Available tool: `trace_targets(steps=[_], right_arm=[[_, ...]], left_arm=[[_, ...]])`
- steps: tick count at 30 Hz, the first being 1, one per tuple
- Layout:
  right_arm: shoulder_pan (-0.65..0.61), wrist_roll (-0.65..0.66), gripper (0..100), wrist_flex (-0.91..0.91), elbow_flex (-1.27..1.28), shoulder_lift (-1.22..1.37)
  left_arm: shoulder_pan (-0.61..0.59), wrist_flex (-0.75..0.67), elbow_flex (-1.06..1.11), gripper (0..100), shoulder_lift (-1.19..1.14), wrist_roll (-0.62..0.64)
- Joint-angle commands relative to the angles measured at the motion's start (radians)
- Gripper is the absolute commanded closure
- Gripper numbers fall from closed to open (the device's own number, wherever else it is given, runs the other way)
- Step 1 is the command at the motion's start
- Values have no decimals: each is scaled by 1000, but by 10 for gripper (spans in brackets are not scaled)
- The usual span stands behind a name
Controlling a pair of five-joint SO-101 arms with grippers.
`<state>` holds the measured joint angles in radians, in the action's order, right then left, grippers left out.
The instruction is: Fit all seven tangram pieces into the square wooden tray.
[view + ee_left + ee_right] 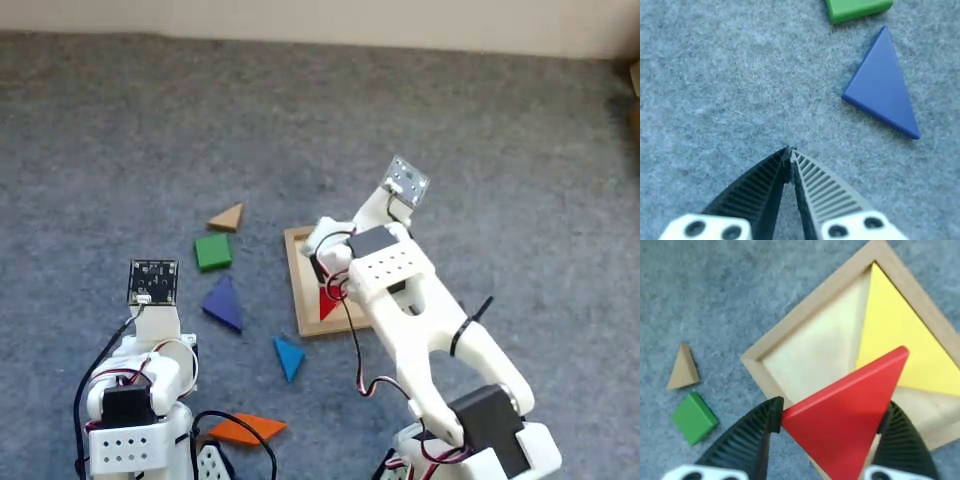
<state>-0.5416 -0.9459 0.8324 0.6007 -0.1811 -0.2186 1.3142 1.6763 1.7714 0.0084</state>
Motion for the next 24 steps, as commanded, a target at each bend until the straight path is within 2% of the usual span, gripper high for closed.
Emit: trace_targets(steps=[1,3,8,12,15,24], right_arm=[[-8,-11,666,-18,-8,-50],[-12,-11,634,-16,-8,-50],[-10,-2,634,-5,-10,-62],[-2,2,635,85,-19,-62],[24,54,648,114,-59,-62],[62,285,981,114,-153,-64]], left_arm=[[-16,6,19,990,50,-3],[-16,6,19,990,50,-3],[-16,6,19,990,50,-3],[-16,6,19,990,50,-3],[-16,6,19,990,50,-3],[-16,6,19,990,50,-3]])
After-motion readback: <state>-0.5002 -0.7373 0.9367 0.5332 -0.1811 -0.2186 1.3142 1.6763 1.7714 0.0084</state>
